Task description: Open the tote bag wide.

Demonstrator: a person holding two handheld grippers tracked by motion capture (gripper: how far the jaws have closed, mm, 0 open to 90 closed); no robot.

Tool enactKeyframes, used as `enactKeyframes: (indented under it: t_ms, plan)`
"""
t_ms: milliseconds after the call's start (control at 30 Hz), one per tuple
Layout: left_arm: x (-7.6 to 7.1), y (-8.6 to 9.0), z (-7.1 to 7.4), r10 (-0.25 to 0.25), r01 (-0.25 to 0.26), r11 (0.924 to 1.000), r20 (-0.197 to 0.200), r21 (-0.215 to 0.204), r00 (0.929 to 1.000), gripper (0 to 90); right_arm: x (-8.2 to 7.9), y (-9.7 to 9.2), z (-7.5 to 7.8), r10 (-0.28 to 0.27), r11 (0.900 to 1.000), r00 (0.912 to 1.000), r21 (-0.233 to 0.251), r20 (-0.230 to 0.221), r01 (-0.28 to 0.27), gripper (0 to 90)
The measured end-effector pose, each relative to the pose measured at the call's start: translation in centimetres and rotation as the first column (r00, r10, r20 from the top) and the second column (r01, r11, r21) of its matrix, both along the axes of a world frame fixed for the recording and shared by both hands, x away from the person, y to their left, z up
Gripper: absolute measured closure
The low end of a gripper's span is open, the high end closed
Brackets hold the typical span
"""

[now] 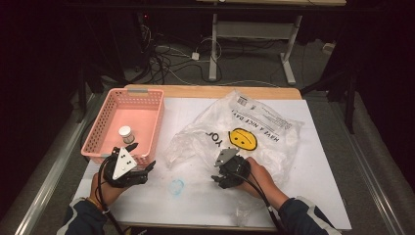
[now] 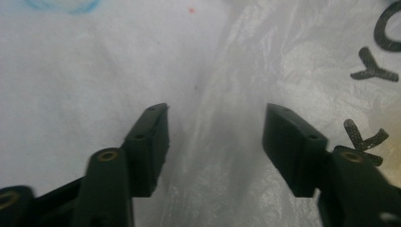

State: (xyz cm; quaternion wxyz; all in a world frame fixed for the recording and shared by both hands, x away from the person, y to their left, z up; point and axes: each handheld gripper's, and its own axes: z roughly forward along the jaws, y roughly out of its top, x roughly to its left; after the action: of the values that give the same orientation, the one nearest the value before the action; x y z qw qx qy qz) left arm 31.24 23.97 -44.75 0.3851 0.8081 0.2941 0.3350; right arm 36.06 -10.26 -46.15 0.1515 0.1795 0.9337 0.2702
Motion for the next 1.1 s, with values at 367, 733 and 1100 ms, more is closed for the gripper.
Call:
enactKeyframes:
  t_ms: [367, 733, 1100]
  plan:
    - [0.1, 0.1, 0.2, 0.000, 0.000, 1.0000, 0.001, -0.003, 1.0000, 19.5, 1.0, -1.0, 0.6, -0.068, 0.9957, 0.9976, 0.064, 0.015, 0.067, 90.0]
    - [0.4, 1.6, 1.8, 0.059, -0.057, 0.9973, 0.029, -0.047, 0.9978, 19.6, 1.4, -2.6, 4.8, -0.142, 0.9677, 0.9831, 0.225, 0.116, 0.113, 90.0]
    - [3.6, 2.8, 4.5, 0.137, -0.138, 0.9905, -0.050, -0.004, 0.9893, 19.5, 1.3, -3.6, 8.8, -0.178, 0.9360, 0.9657, 0.335, 0.189, 0.107, 90.0]
